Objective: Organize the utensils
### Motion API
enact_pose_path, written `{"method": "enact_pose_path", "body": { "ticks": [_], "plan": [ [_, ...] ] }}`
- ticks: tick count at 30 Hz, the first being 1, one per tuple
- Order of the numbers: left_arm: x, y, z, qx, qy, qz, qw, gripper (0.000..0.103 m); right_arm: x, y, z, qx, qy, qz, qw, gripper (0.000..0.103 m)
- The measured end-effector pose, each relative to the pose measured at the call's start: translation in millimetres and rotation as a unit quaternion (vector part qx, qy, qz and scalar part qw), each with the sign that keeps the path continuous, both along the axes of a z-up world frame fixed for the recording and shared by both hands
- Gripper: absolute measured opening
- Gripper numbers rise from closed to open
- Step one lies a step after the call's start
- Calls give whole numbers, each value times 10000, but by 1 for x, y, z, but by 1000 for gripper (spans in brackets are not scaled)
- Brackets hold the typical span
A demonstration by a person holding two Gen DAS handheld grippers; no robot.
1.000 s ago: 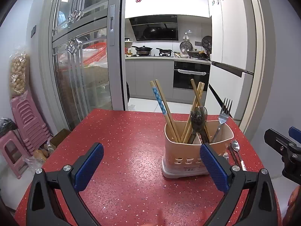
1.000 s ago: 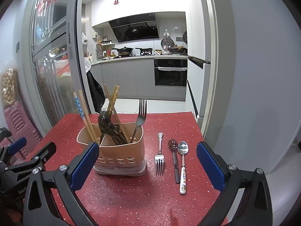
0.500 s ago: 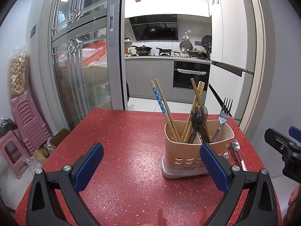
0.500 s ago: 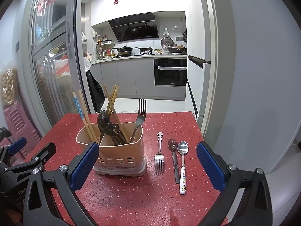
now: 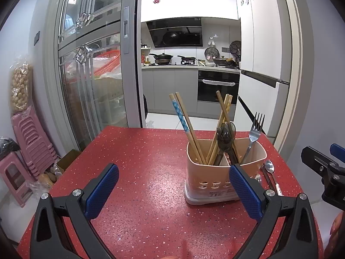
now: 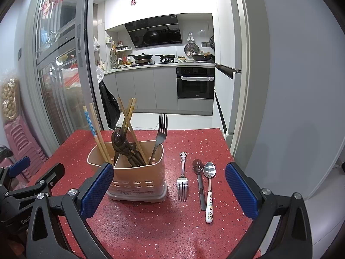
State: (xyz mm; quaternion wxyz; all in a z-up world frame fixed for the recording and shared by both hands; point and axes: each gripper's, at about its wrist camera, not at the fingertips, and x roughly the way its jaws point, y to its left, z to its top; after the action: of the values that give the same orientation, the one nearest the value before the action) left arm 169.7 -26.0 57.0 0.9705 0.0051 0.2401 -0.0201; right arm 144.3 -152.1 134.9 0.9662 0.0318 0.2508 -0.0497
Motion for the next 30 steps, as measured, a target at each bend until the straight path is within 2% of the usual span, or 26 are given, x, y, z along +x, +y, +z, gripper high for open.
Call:
{"method": "enact_pose_path", "body": {
  "ticks": [13,25,30],
  "plan": [
    [-1,1,1,30,9,-15,10000,103,0,-1,0,-12,-10,5,10000,103],
    [1,6,1,-170,96,-109,9997,103,0,-1,1,-5,-8,8,10000,103],
    [1,5,1,-129,74,-151,9998,103,0,-1,1,-8,-14,3,10000,103]
  ]
}}
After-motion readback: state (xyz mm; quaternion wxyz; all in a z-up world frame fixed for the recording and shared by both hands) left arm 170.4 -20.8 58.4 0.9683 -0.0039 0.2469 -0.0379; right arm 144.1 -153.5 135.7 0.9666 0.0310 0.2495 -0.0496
